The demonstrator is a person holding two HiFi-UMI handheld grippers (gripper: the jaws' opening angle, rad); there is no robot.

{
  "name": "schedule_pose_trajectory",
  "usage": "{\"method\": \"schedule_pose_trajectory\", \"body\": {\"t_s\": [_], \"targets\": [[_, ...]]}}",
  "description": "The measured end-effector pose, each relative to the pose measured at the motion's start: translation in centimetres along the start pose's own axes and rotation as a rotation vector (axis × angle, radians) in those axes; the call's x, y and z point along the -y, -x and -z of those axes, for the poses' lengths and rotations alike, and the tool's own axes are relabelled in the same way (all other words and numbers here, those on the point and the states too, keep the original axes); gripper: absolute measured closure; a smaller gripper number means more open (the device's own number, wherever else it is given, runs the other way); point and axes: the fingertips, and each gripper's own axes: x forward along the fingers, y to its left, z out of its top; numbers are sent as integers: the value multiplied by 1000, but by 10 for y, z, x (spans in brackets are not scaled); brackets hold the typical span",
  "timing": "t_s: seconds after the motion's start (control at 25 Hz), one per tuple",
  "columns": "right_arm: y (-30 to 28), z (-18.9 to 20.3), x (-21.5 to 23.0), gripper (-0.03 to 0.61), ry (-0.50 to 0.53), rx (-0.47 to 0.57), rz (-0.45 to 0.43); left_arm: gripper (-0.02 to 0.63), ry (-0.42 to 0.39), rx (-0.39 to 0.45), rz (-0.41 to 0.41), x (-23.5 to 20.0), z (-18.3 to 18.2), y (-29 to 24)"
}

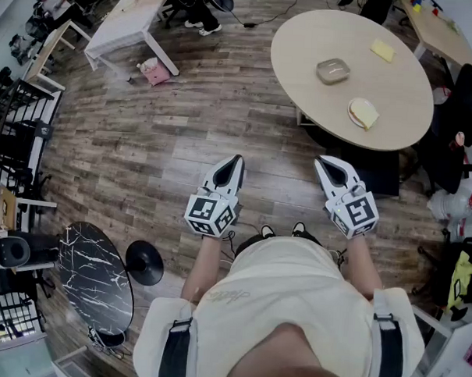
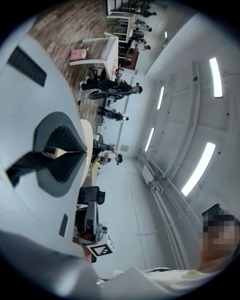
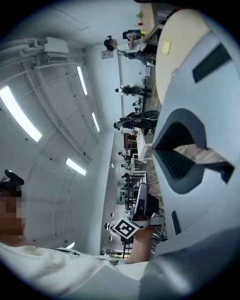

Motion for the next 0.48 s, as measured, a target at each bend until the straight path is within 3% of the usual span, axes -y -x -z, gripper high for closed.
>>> {"method": "schedule_pose_trajectory", "body": {"t_s": [0.48], "targets": [[-11,1,-19,571,-14,30,48,595,-10,-18,8,-18,14,17]]}}
